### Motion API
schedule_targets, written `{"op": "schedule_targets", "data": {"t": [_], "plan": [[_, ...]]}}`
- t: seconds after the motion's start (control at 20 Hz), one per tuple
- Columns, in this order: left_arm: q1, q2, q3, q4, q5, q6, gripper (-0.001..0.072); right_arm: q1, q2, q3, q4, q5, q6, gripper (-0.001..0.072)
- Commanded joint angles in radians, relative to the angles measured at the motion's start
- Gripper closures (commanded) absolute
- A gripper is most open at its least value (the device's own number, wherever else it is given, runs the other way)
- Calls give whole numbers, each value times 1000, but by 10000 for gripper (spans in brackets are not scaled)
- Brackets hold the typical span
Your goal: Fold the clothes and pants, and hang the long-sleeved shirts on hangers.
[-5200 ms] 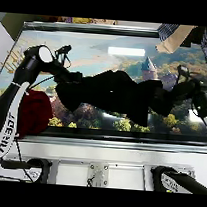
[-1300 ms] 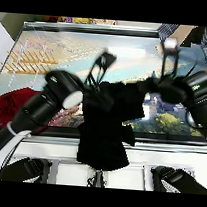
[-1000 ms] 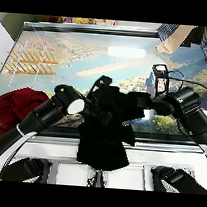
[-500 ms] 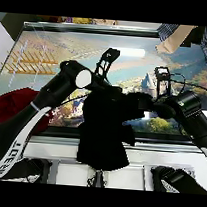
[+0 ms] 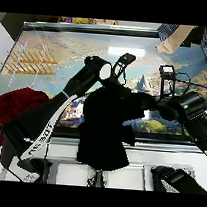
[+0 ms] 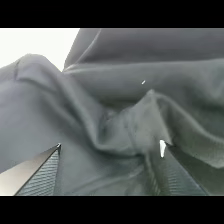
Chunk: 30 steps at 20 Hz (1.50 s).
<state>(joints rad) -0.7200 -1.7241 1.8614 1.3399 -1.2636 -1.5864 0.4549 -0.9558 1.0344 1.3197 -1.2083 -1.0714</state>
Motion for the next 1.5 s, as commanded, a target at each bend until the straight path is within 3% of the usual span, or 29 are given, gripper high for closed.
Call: {"op": "schedule_targets", "data": {"t": [0.0,0.25,0.5,0.75,0.85,0.95,1.0,1.25,1.45], "plan": [[1,-29,28,-33,-27,36,-13,0,2,0,-3,0,3,678],[-18,-29,-48,-31,-16,47,-13,0,2,0,0,0,3,678],[-26,-29,-81,-35,127,0,-13,0,2,0,1,0,3,678],[-26,-53,-83,-116,102,35,-13,0,2,0,1,0,8,677],[-26,-71,-82,-120,97,34,184,0,2,0,1,0,19,677],[-10,-71,-82,-112,85,34,586,0,2,0,0,0,18,678],[3,-61,-81,-104,85,32,680,0,2,0,-2,0,17,678],[122,127,-79,-101,161,26,682,-1,16,77,-133,0,-6,678],[164,331,72,-101,221,27,682,0,3,406,-238,3,-76,678]]}}
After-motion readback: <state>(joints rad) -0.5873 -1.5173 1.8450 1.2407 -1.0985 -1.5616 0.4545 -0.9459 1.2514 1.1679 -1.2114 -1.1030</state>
